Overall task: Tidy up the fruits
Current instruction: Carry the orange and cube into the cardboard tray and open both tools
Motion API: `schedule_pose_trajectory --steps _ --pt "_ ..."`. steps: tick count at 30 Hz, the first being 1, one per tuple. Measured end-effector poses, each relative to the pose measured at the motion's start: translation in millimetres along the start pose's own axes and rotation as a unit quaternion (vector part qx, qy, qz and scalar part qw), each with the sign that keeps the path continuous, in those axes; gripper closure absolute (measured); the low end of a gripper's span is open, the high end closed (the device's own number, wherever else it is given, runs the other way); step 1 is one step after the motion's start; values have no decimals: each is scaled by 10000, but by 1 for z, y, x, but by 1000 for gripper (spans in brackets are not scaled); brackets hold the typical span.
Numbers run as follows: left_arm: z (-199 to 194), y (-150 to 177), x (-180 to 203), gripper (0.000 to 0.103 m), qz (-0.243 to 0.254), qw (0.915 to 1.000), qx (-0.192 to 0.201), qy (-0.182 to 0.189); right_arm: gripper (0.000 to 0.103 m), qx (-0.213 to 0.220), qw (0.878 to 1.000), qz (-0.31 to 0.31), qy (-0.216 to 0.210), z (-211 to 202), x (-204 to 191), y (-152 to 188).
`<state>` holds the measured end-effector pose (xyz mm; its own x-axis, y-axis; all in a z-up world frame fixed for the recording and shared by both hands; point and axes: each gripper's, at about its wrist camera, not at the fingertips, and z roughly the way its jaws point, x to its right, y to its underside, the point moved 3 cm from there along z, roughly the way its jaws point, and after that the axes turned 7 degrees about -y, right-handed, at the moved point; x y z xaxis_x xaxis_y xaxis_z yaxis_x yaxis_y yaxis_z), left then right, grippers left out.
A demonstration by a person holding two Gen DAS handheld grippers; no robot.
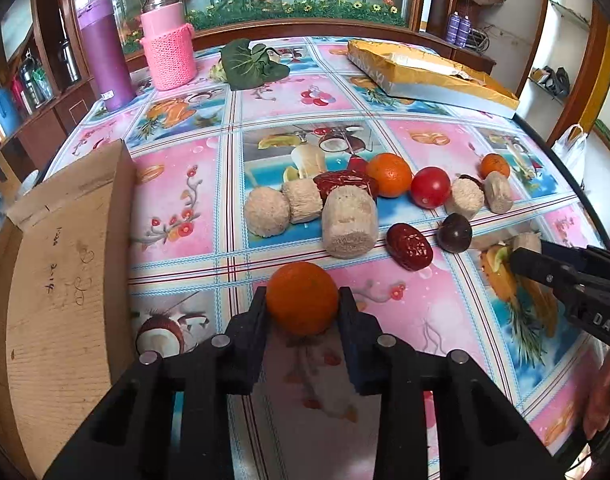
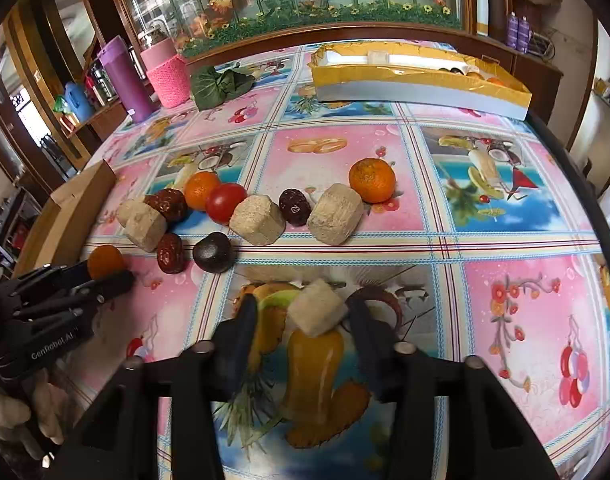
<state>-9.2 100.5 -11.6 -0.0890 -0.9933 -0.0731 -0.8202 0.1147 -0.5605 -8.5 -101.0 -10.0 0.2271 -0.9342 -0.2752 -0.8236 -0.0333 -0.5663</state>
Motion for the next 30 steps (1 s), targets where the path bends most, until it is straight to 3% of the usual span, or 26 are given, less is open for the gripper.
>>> schedule_pose_trajectory --steps 7,12,17,25,30 --pt "-27 5 -19 72 -441 9982 176 367 71 109 9999 43 -88 -14 -3 4" --pt "-64 16 -53 72 -859 9943 433 449 71 259 9989 -242 -303 -36 -35 4" --pt "-88 37 -111 71 -1286 9900 558 -143 70 316 9937 -737 -783 -49 -99 3" --pt "-89 86 -190 71 -1889 9750 225 -1148 70 -67 9730 -1476 -1772 -29 -219 21" --pt "-93 104 -215 71 -2174 9674 196 -1281 70 -435 9616 -1821 -2006 1 -272 42"
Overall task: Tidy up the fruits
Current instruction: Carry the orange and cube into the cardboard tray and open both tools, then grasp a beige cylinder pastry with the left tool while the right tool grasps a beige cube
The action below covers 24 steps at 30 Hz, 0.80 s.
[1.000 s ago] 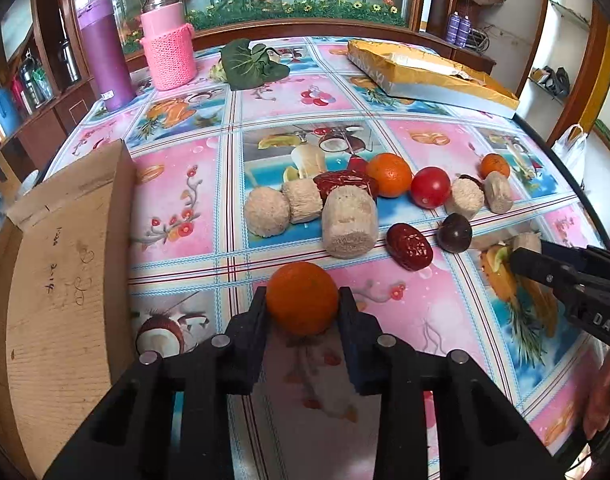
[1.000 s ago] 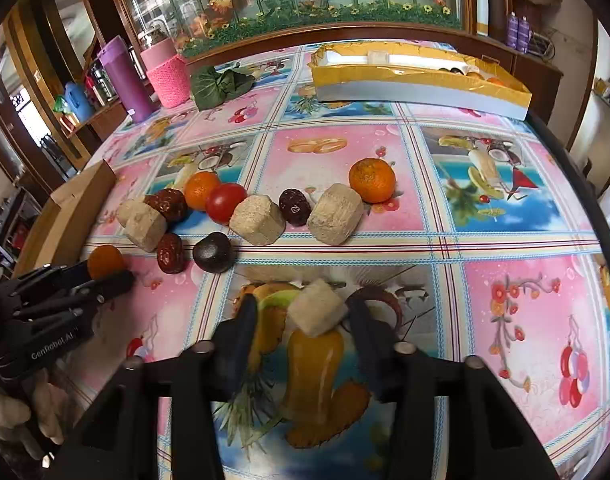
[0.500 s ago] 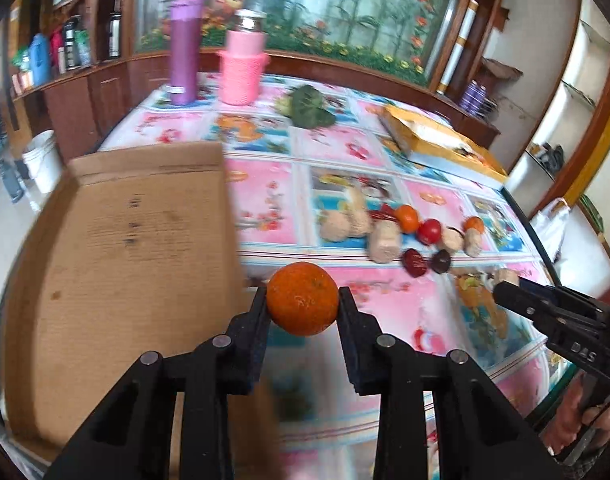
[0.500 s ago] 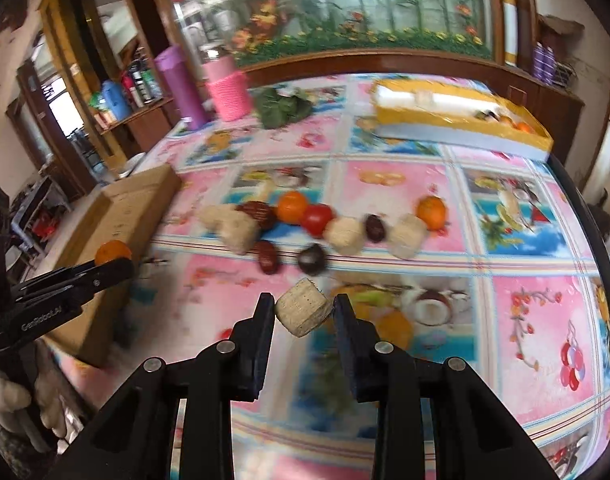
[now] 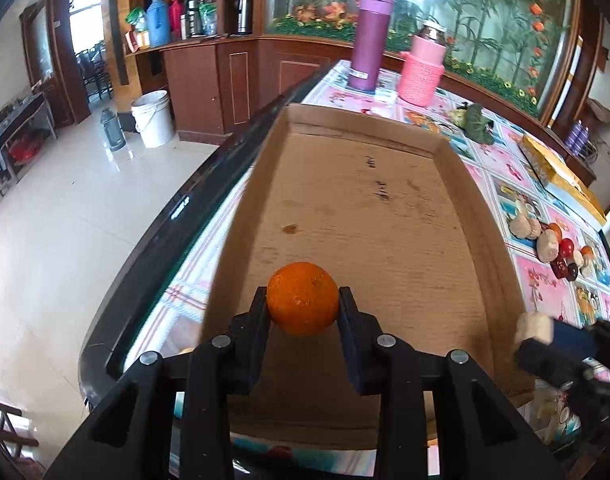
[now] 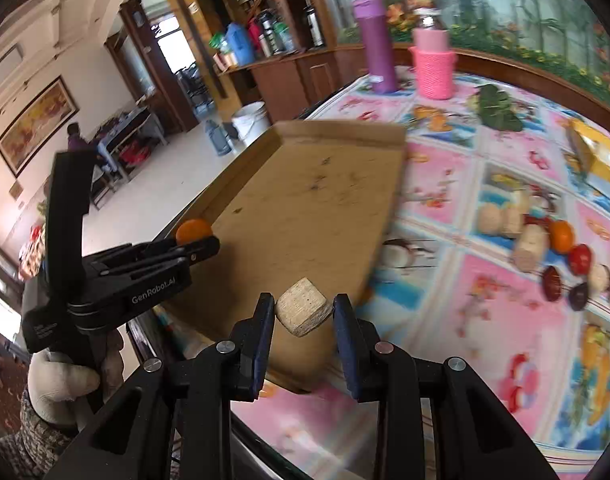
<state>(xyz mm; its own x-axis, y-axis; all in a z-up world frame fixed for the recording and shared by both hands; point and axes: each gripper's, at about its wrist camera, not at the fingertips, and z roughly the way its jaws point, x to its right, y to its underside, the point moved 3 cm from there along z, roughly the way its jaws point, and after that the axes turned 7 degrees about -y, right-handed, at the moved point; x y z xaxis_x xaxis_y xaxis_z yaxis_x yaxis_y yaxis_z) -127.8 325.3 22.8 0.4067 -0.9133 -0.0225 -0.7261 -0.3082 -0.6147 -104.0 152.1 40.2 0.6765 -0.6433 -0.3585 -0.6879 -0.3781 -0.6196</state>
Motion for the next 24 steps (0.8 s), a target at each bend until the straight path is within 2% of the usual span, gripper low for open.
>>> schedule_pose_trajectory --steps 9,12,14,19,24 --pt "0 1 -24 70 -298 9994 1 179 70 -406 9988 -256 98 56 -26 6" --pt "-6 -1 -27 59 -390 9990 94 216 69 -399 9987 -278 134 60 -25 6" --pt "-12 -3 -24 53 -442 9986 158 236 65 -316 9989 -313 125 55 -26 5" --pt "-26 -11 -10 52 -445 9975 281 475 48 100 9994 -307 106 22 -21 -1" --pt "-48 -17 34 44 -85 9952 459 863 45 502 9983 -4 293 -29 20 6"
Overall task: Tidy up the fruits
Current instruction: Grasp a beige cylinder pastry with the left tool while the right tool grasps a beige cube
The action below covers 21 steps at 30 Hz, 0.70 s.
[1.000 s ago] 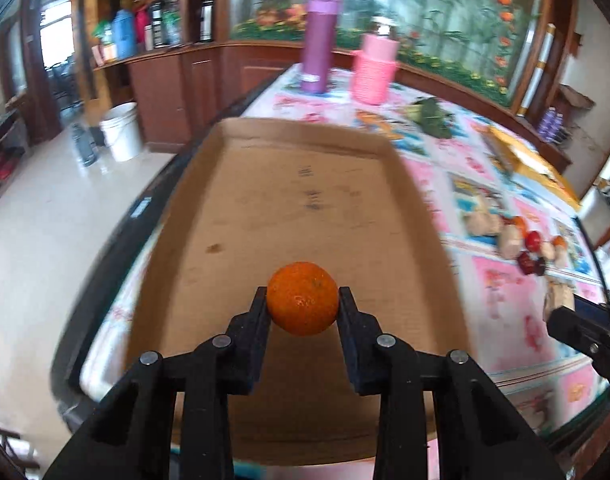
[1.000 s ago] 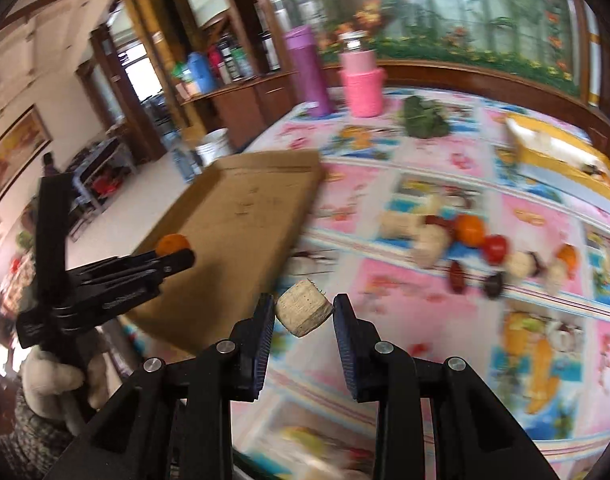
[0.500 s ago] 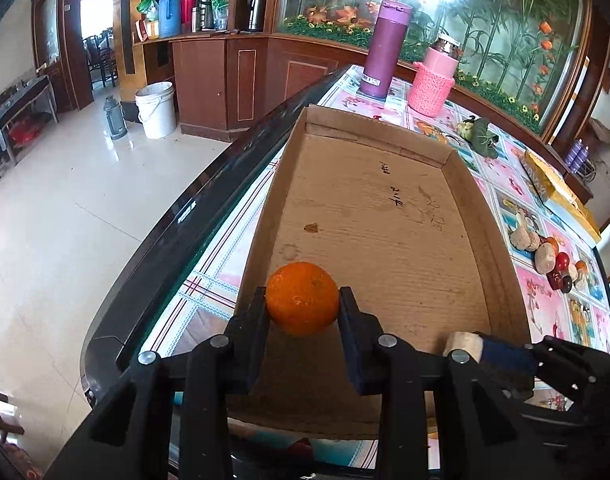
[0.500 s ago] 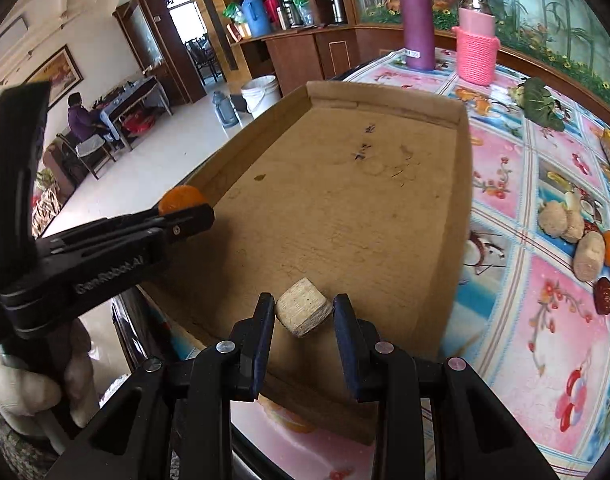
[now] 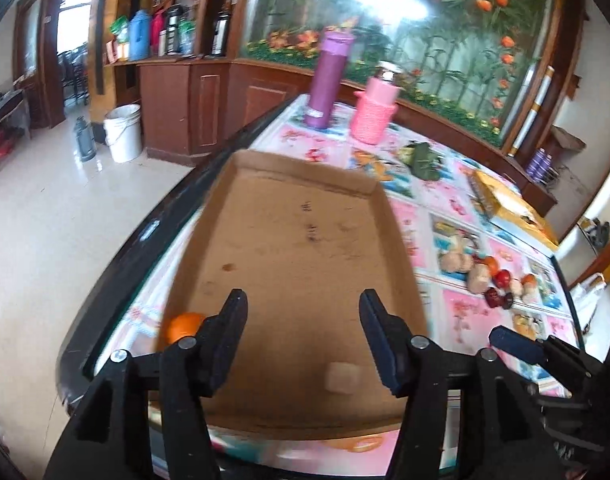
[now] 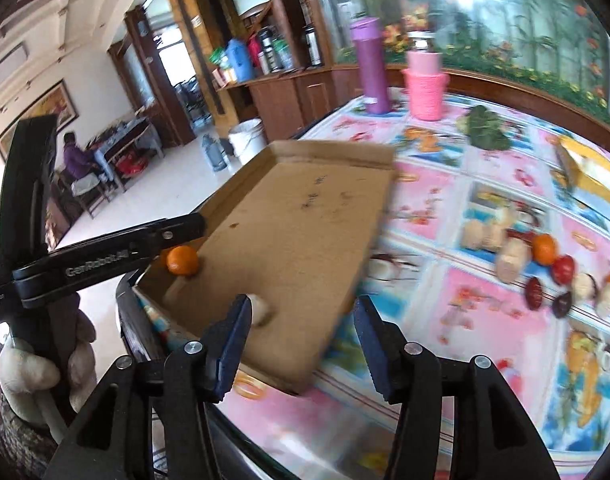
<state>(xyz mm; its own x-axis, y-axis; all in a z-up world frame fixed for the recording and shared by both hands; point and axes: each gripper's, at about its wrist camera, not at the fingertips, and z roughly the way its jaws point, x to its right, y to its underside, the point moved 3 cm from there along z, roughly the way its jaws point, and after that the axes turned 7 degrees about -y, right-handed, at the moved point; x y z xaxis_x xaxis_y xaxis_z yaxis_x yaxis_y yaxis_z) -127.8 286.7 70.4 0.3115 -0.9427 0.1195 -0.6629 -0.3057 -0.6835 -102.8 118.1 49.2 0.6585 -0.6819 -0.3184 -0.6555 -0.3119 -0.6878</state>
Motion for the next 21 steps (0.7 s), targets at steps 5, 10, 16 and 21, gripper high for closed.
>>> schedule_pose_trajectory --steps 5,10,16,21 --pt "8 2 65 43 476 9973 -191 527 44 181 9951 838 495 -45 82 11" --pt "37 9 141 43 981 9866 -552 1178 44 324 9800 1742 910 -80 165 27" --pt "87 9 199 59 1199 9796 -900 1335 44 387 9748 1889 1122 -96 208 31" --pt "116 6 218 59 1277 9799 -928 1221 44 422 9736 1799 1337 -96 233 22"
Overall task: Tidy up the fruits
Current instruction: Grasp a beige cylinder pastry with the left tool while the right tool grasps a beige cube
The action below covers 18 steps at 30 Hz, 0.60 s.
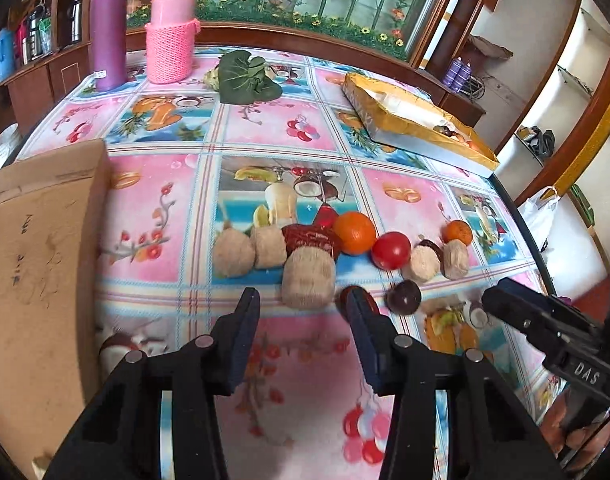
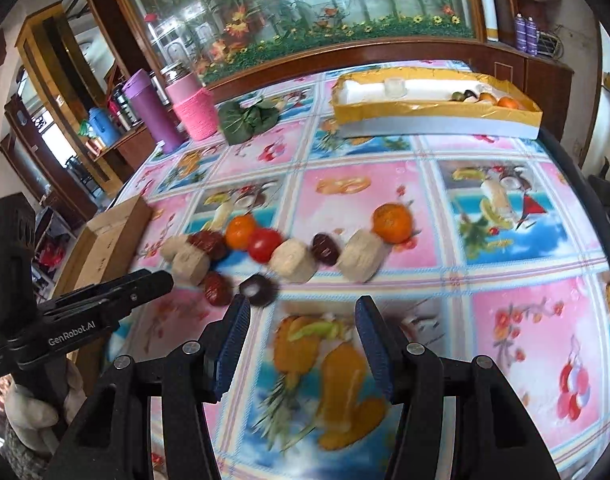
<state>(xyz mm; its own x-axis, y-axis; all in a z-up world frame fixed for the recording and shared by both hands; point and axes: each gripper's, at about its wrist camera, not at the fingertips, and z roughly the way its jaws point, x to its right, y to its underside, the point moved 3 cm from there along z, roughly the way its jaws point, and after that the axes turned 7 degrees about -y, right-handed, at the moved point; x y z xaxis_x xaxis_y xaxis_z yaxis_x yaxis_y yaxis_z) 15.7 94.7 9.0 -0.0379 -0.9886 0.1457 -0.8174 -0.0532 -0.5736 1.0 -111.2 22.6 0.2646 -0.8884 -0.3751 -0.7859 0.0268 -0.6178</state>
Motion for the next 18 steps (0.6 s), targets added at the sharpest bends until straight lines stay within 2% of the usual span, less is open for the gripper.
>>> schedule_pose_trajectory --steps 5,6,7,10,15,18 --pt "22 -2 -2 61 34 9998 -189 -46 45 -52 9994 19 333 12 22 -12" --pt "22 -2 -2 63 36 9999 -99 -23 45 -80 9990 -46 428 16 24 -14" --pt "23 -2 -2 72 50 9999 -119 24 46 -99 9986 -93 508 20 24 -15" --pt "22 0 -4 72 -15 9999 -146 77 56 -185 9979 -64 614 34 28 -18" --pt "24 -2 -3 72 -6 9999 -123 96 57 -182 9983 80 547 46 30 -20" --pt "25 -2 -1 72 42 9999 -86 51 64 -172 9979 63 619 49 28 -20"
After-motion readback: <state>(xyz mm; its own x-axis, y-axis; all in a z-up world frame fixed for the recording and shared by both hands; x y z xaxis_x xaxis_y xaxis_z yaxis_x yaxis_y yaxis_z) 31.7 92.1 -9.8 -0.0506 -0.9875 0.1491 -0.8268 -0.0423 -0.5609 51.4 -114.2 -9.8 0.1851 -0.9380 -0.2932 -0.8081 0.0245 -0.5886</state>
